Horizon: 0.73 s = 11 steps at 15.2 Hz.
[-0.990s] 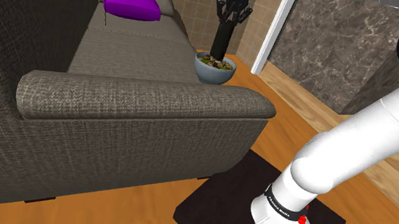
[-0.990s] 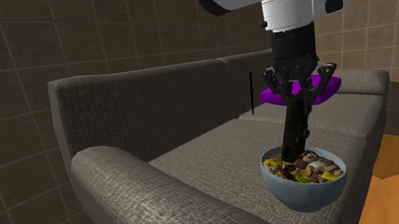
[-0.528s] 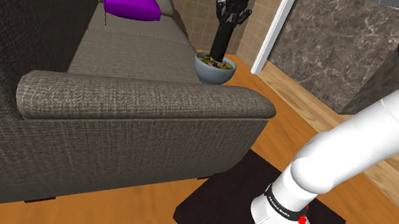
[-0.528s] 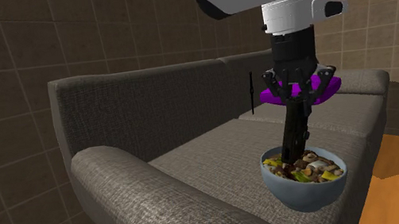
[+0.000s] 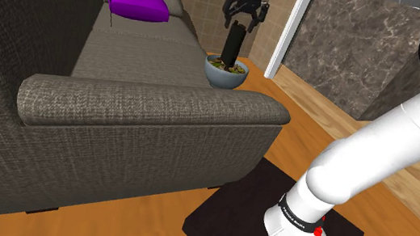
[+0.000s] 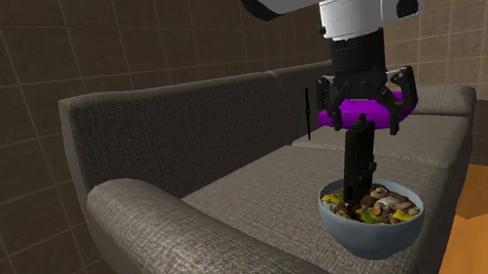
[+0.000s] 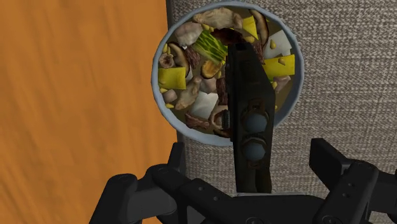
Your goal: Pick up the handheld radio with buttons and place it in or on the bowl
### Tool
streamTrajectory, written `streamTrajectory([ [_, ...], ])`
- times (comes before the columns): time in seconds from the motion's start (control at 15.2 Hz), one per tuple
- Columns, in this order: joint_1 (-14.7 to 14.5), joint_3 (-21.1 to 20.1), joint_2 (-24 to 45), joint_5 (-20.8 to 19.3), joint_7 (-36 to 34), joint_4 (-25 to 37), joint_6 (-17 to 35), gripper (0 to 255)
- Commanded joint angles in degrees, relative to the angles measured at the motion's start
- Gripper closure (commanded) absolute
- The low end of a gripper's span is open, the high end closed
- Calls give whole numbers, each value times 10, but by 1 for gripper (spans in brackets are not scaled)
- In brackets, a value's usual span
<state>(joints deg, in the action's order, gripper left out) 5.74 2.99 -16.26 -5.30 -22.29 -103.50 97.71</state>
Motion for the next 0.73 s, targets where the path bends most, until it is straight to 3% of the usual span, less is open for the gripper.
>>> streamTrajectory([
  [0.0,-1,-1,4,0,1,34,-31,0],
  [0.13,-1,-3,11,1,2,77,-66,0],
  [0.66,-1,-3,11,1,2,77,-66,0],
])
